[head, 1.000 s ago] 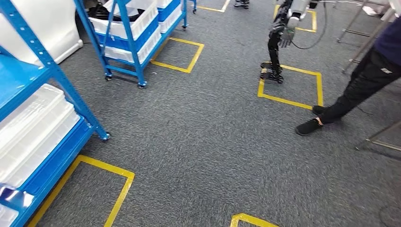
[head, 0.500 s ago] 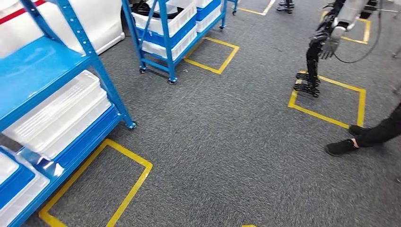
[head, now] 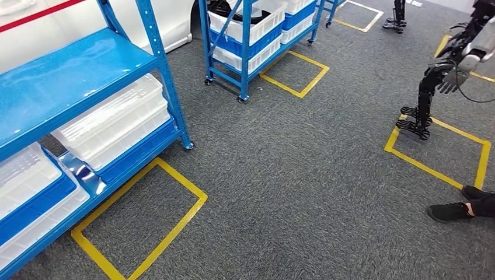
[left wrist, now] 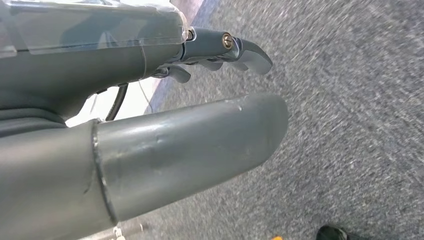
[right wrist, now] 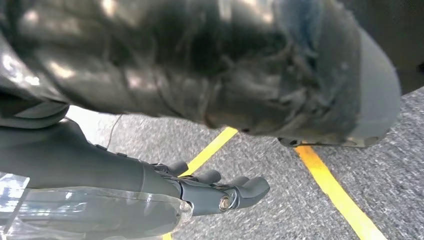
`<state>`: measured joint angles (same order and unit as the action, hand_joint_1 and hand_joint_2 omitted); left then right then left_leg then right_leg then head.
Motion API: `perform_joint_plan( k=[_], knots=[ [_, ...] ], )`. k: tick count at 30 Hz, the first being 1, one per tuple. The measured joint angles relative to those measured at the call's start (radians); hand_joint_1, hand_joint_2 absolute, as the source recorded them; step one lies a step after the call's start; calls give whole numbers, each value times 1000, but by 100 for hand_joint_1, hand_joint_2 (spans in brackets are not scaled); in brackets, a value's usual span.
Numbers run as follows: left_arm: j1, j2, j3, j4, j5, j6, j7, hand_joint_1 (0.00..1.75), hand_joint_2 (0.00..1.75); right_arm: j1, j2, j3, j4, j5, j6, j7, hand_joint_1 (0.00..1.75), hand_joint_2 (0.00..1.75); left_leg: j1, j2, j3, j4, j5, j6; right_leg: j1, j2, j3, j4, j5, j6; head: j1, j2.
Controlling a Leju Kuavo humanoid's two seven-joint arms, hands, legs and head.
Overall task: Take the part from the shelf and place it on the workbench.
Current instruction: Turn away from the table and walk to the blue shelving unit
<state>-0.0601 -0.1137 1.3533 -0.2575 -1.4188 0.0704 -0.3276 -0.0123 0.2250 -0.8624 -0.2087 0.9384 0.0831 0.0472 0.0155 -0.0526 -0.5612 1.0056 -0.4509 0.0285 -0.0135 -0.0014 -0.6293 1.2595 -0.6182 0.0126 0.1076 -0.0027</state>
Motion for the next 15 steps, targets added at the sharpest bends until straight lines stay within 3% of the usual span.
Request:
perform_joint_plan(
  k=[1,3,5,7,9,11,13,14,15],
  knots=[
    [1,0,0,0,-1,0,-2,0,0,1,0,0,0,0,-2,0,0,0,0,-15,0,2,0,-2,-2,8,26,-56,37,-2,0,0],
    [1,-2,-1,0,-2,1,-5,0,0,3,-1,-2,0,0,-5,-1,0,0,1,-40,-4,8,1,-10,-3,53,81,-178,92,-9,0,0],
    [0,-3,-2,0,-4,6,-9,0,0,3,-2,-4,0,0,-6,-2,0,0,2,-60,-12,9,4,-24,0,78,99,-228,103,-15,0,0],
    [3,-4,-3,0,-5,13,-13,0,0,1,-2,-7,0,0,-8,-7,0,0,3,-76,-18,6,9,-38,1,56,100,-234,109,-24,0,0],
    [5,-4,-3,0,-6,18,-17,0,0,0,-2,-8,0,2,-11,-14,0,0,3,-41,-33,34,-12,-48,-1,29,104,-246,117,-40,-1,0],
    [3,-5,-5,0,-8,26,-21,0,0,4,-2,-11,0,5,-12,-18,0,0,2,19,-79,138,-78,-54,0,-1,103,-253,121,-51,-3,0],
    [2,-5,-9,0,-12,38,-23,0,0,8,-2,-15,0,9,-13,-18,0,0,3,39,-133,261,-138,-60,4,-34,100,-252,120,-54,-3,0],
    [3,-5,-11,0,-13,45,-24,0,0,8,-2,-16,0,11,-14,-18,0,0,4,42,-140,286,-142,-62,6,-49,100,-252,119,-54,-3,0],
    [5,-5,-13,0,-14,51,-28,0,0,8,-2,-16,0,13,-14,-18,0,0,4,47,-126,271,-126,-63,6,-63,100,-251,118,-53,-3,0]
  ],
)
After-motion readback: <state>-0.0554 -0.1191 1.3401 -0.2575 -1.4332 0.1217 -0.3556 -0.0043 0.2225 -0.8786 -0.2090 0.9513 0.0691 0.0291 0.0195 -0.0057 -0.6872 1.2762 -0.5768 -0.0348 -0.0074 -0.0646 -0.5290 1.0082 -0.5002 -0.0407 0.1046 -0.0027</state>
